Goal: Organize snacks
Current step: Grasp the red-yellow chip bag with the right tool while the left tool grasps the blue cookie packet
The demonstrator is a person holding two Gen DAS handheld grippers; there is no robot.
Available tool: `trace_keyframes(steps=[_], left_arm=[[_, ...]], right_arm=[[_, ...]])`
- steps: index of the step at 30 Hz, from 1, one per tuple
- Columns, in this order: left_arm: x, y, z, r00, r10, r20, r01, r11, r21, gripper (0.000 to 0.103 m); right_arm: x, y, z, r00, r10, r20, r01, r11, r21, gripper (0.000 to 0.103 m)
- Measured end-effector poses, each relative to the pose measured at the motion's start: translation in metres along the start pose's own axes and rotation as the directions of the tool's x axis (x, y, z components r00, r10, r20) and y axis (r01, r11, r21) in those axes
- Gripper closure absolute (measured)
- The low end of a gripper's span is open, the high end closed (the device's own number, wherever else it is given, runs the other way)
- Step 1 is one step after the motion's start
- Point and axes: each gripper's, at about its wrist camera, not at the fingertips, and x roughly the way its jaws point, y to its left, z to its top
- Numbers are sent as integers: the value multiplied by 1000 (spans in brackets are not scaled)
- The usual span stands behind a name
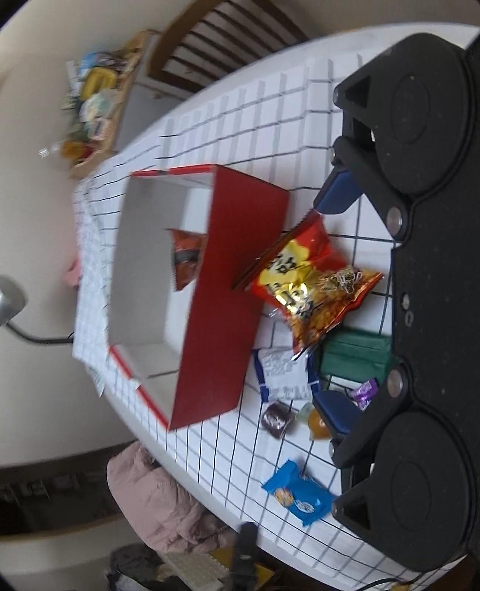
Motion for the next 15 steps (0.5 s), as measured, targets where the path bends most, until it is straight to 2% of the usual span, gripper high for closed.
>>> trace_keyframes(steps=[6,12,15], left_arm=[[33,1,-4,996,28,-86,-26,999,22,1],[54,-2,-4,991,50,-126,-44,998,45,1],[61,0,-5,989,52,-141,-48,998,38,5]], right_arm=[[27,-19,13,998,9,-56,3,978,209,1],[58,-29,18,992,-8,-125,53,932,358,4],[68,-33,18,988,-11,-155,75,907,414,7]])
